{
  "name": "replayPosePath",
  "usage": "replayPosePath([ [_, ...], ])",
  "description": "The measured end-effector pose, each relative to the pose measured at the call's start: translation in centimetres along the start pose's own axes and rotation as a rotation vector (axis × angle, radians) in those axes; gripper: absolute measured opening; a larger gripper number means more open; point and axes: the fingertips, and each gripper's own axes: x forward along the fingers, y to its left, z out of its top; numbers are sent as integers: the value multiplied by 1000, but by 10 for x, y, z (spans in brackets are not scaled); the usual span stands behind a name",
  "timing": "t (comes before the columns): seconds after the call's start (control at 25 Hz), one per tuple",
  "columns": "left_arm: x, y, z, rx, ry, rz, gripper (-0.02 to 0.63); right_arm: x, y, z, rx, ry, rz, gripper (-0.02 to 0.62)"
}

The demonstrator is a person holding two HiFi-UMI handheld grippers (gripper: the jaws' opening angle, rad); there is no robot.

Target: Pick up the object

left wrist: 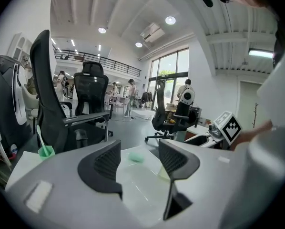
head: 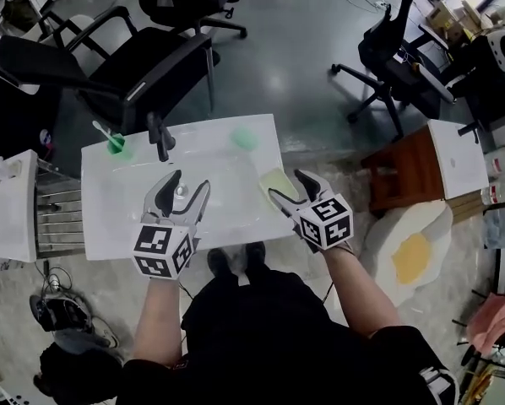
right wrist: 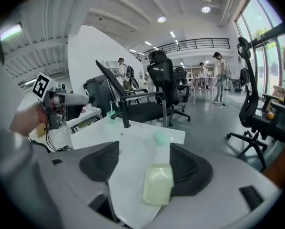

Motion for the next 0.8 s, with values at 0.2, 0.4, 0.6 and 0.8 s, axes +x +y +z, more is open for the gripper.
replayPosePath([
  [0.2,-1,16,-10,-14,2,-50,256,24,13,-19,4,79,-45,301],
  [0.4,-7,17,-18,12,12,-130,256,34,21,-37,11,139,-107,301],
  [0.6,-8,18,-21,17,21,-167,256,44,20,-61,4,208,-150,301],
  [0.8,-7,21,-21,18,26,-160,256,61,7,-84,16,266,-194,301],
])
